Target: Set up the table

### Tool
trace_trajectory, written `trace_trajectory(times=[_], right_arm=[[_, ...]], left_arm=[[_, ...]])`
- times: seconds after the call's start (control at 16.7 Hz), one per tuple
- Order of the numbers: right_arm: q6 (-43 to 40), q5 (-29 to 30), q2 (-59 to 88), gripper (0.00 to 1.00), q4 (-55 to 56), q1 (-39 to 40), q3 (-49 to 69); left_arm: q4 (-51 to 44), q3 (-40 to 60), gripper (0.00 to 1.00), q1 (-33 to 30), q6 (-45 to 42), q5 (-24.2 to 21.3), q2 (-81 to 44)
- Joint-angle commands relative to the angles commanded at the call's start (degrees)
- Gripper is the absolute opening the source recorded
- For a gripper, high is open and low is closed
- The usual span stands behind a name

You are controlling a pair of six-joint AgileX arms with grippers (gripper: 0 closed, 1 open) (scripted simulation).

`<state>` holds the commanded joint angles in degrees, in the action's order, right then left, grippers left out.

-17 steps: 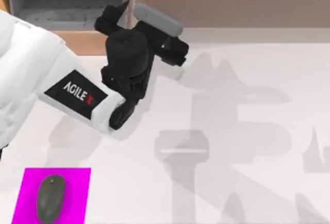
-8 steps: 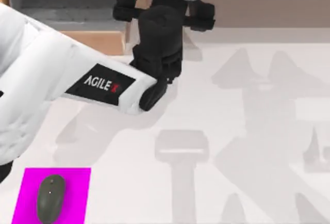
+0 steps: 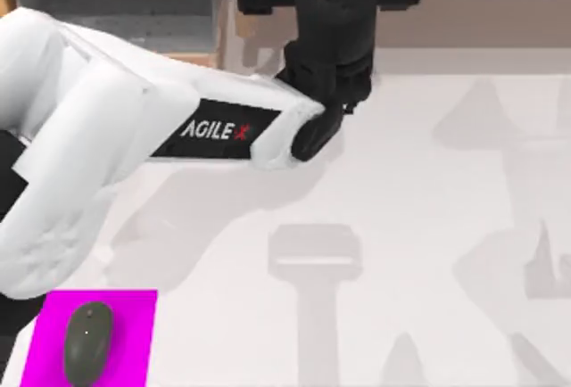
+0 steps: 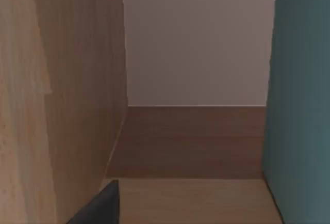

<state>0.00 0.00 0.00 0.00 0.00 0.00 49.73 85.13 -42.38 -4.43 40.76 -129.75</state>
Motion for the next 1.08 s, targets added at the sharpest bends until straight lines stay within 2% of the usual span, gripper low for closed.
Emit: trace_trajectory(times=[0.48,1.08], right_arm=[[0.0,0.0,0.0,1.00,0.0,0.0,0.0],[0.0,0.0,0.0,1.00,0.0,0.0,0.0]], left_arm=[[-14.2,16.7,1.00,-1.7,3.5,1.3,-4.9],[-15.9,18.6,1.00,-1.9,3.7,1.0,-6.4]])
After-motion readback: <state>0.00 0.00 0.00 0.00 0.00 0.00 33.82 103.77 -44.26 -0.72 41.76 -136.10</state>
